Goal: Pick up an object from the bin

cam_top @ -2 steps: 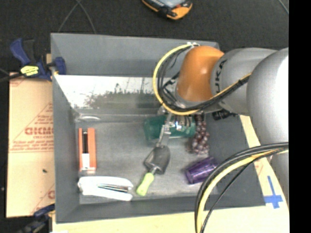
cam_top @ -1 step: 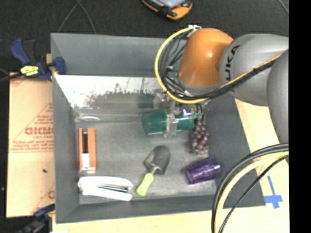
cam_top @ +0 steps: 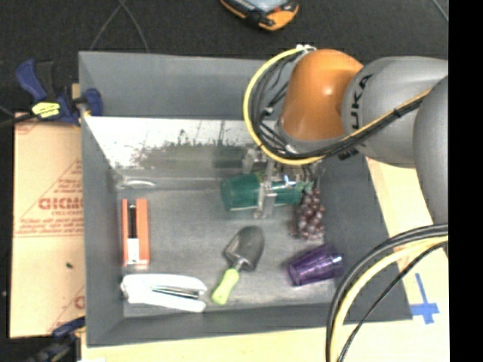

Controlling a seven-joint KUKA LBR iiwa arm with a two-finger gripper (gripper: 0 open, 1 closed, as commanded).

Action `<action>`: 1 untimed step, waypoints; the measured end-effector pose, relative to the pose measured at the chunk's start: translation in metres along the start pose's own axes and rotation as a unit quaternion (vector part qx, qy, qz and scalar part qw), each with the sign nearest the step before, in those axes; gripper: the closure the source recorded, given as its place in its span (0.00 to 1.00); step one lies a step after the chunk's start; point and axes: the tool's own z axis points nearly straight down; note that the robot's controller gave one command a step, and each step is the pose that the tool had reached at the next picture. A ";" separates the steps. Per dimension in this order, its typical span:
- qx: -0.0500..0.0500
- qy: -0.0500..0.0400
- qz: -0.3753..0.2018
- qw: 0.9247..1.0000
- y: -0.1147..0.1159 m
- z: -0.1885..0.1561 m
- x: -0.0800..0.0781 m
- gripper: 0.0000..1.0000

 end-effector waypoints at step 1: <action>0.001 -0.001 -0.032 0.999 0.004 0.028 0.017 0.00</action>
Offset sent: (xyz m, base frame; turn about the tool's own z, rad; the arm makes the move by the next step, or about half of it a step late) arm -0.0046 -0.0046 -0.0269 0.1429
